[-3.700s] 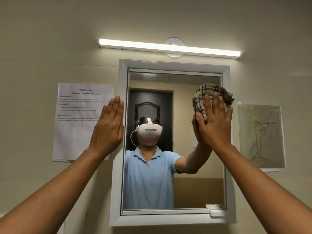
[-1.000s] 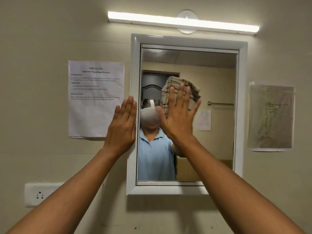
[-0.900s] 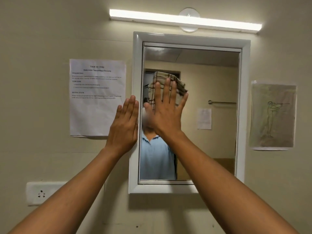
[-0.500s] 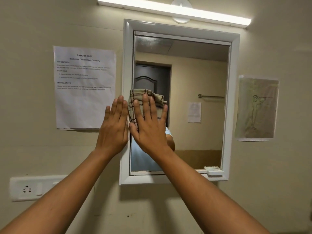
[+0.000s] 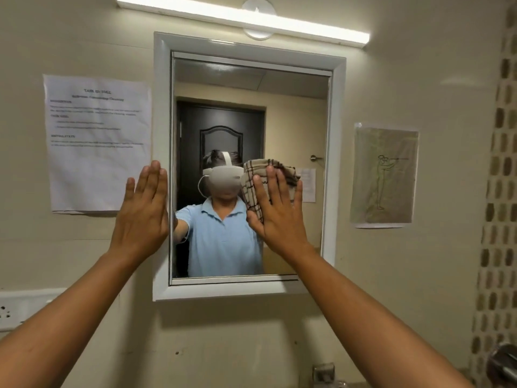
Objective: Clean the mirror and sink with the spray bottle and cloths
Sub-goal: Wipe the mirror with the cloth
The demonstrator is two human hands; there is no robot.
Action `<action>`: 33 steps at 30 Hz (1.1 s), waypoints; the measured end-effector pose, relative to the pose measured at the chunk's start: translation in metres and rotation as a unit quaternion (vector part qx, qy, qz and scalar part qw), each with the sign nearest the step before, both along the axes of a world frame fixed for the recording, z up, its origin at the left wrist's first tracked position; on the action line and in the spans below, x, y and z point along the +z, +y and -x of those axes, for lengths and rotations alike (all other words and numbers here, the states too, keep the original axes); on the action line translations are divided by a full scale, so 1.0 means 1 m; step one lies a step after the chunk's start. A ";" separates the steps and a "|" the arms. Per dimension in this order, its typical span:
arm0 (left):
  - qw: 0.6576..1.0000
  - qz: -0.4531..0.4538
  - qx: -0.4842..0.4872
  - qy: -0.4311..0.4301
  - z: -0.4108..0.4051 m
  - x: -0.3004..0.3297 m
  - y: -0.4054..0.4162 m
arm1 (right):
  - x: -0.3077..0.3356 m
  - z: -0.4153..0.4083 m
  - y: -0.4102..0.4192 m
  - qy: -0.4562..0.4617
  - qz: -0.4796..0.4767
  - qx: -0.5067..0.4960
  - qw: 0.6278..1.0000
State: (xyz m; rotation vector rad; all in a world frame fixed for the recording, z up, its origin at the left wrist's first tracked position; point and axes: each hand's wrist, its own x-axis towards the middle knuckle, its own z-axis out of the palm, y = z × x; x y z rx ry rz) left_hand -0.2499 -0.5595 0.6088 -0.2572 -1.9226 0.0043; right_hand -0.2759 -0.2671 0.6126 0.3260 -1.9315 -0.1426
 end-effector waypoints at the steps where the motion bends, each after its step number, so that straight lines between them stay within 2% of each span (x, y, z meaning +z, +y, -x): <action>1: 1.000 -0.001 0.005 -0.001 0.000 0.000 -0.001 | 0.005 0.001 0.006 -0.002 0.005 0.000 1.000; 10: 0.998 0.002 0.057 -0.028 -0.007 -0.005 0.000 | 0.005 0.008 0.053 0.021 0.101 -0.003 0.995; 20: 0.998 -0.008 0.046 -0.046 -0.011 -0.016 0.002 | -0.056 0.004 0.011 0.004 0.220 -0.002 0.976; 25: 0.998 -0.004 0.012 -0.061 -0.007 -0.026 -0.006 | -0.063 -0.002 -0.044 -0.011 0.216 0.004 0.976; 33: 0.997 0.020 -0.066 -0.042 -0.002 -0.039 -0.020 | -0.030 -0.010 -0.144 -0.007 0.164 0.042 0.986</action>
